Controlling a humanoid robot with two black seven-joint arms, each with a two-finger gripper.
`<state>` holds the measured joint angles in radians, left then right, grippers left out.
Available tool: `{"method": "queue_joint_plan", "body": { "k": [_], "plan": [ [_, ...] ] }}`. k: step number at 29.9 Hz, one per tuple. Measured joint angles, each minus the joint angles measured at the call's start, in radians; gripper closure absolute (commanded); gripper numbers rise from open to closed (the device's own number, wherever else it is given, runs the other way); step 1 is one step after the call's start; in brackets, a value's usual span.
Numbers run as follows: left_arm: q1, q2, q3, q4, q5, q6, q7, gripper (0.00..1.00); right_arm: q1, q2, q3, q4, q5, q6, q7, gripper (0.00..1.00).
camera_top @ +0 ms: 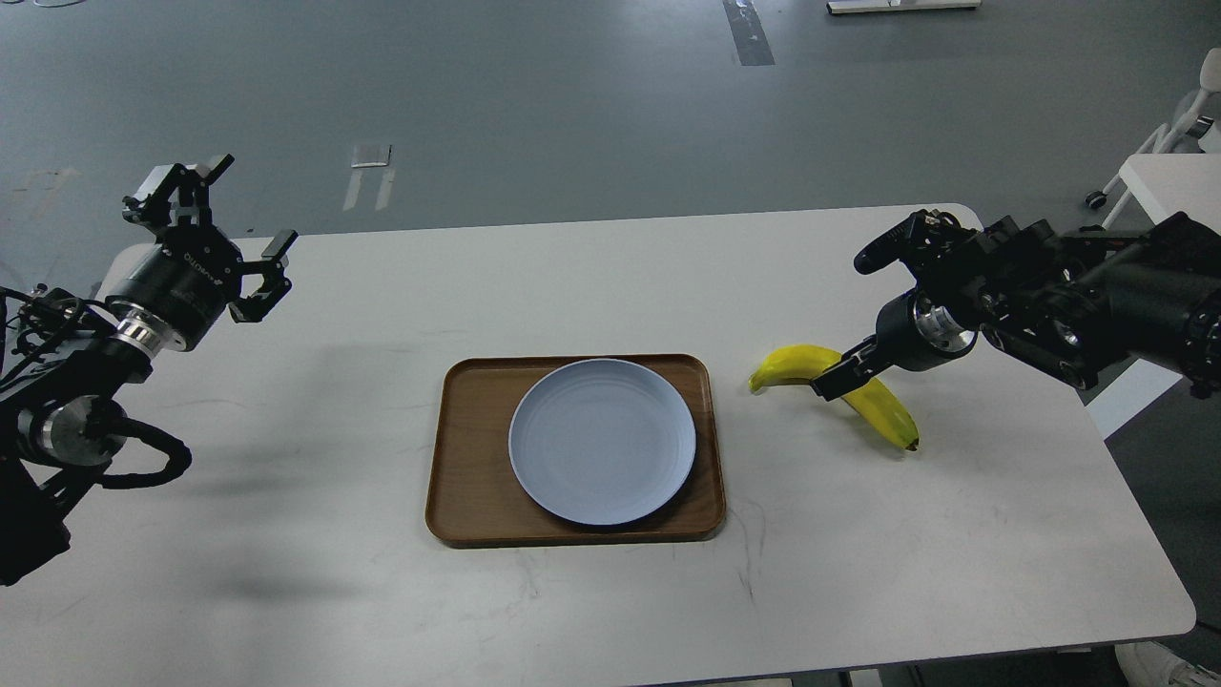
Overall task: Place banana on plate with both arms
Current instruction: 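Reach the right gripper down to the yellow banana and grasp it, then lift the banana with the right gripper over the plate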
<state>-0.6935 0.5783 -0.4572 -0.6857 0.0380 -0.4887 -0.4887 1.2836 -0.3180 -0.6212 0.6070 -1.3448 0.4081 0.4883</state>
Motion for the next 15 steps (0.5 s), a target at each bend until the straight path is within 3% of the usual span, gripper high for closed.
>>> {"method": "queue_joint_plan", "body": {
  "k": [1, 3, 4, 8, 15],
  "plan": [
    [0.0, 0.0, 0.0, 0.0, 0.0, 0.0, 0.0, 0.0, -0.007, 0.002, 0.0, 0.001, 0.001, 0.0, 0.0, 0.15],
    [0.0, 0.0, 0.0, 0.0, 0.0, 0.0, 0.0, 0.0, -0.016, 0.004, 0.0, 0.001, 0.002, 0.0, 0.0, 0.36],
    [0.0, 0.0, 0.0, 0.0, 0.0, 0.0, 0.0, 0.0, -0.019, 0.004, -0.001, 0.001, 0.002, 0.0, 0.0, 0.37],
    [0.0, 0.001, -0.001, 0.0, 0.0, 0.0, 0.0, 0.0, -0.024, 0.002, -0.005, 0.001, 0.002, 0.0, 0.0, 0.85],
    [-0.004, 0.002, -0.002, 0.0, -0.001, 0.0, 0.0, 0.0, -0.017, -0.008, -0.008, 0.01, 0.002, 0.0, 0.0, 0.97]
  ]
}}
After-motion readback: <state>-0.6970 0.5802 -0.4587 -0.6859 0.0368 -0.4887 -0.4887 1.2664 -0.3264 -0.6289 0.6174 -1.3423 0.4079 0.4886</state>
